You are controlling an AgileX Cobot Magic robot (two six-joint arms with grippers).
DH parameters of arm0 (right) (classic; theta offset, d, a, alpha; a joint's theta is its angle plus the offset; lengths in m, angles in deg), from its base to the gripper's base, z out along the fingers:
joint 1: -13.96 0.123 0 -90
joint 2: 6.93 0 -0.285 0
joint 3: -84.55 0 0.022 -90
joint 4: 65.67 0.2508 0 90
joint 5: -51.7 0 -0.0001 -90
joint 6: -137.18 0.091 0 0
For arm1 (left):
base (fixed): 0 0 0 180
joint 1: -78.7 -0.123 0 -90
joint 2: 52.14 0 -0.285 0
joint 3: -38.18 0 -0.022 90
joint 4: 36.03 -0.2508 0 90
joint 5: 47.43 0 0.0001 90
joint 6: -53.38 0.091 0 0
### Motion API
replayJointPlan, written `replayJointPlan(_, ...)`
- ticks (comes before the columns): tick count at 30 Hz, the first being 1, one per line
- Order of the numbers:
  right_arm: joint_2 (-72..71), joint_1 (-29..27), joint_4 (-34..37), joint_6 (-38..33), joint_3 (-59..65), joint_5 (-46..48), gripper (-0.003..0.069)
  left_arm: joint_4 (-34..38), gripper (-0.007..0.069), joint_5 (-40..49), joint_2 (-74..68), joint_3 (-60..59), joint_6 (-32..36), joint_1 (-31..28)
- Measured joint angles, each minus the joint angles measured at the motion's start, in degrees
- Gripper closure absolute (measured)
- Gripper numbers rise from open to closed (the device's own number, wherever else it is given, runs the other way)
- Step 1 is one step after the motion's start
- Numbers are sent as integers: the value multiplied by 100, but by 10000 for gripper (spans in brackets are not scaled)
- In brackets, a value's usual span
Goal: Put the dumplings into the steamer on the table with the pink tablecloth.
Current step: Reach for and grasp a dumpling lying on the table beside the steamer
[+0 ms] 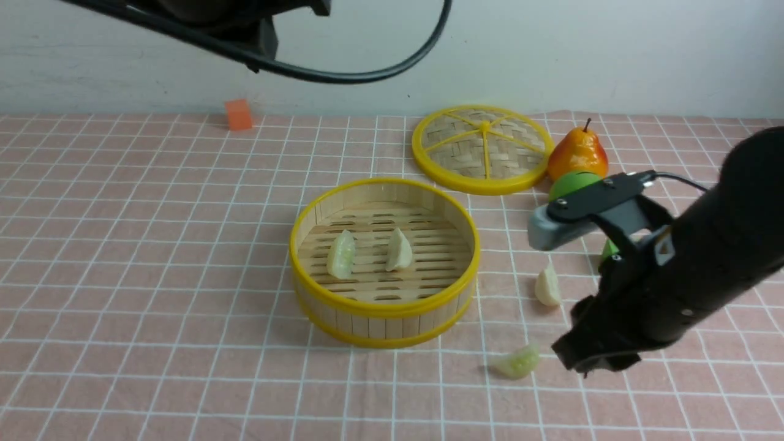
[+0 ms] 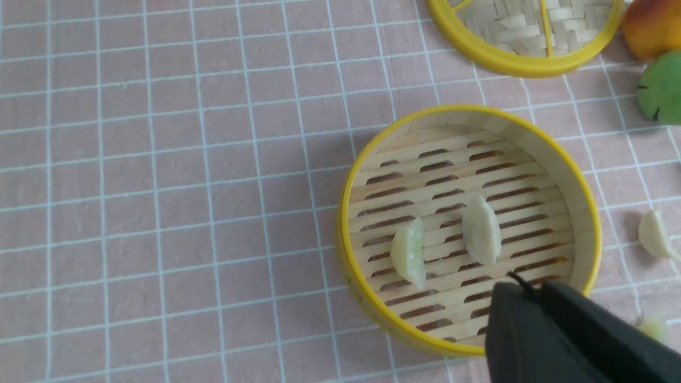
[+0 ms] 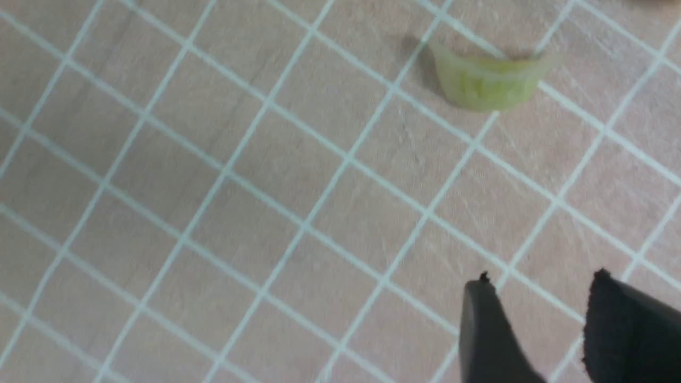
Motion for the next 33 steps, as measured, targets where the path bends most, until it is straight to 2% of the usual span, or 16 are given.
replayJointPlan(1, 189, -7, -55, 152, -68, -206, 305, 0, 638, 0, 256, -316, 0, 0)
replayJointPlan(7, 1133, -343, -271, 816, -604, -983, 125, 106, 638, 0, 1392, -1902, 0, 0)
replayJointPlan(10, 1447, -497, -287, 873, -849, -1083, 106, 187, 638, 0, 1728, -2412, 0, 0)
replayJointPlan(15, 2365, -760, -345, 893, -1528, -1329, 99, 471, 638, -134, 2766, -3948, 0, 0)
replayJointPlan(23, 3318, -766, -905, 1045, -2225, -1228, 165, 614, 638, -192, 3879, -5031, 0, 0)
replayJointPlan(25, 3391, -766, -1014, 1199, -2338, -1139, 207, 627, 638, -192, 4182, -5186, 0, 0)
replayJointPlan(30, 3411, -766, -1225, 1450, -2393, -1051, 405, 629, 638, -194, 4888, -5306, -5, 0)
replayJointPlan(33, 3403, -766, -1296, 1457, -2440, -987, 424, 629, 638, -200, 5061, -5305, -5, 0)
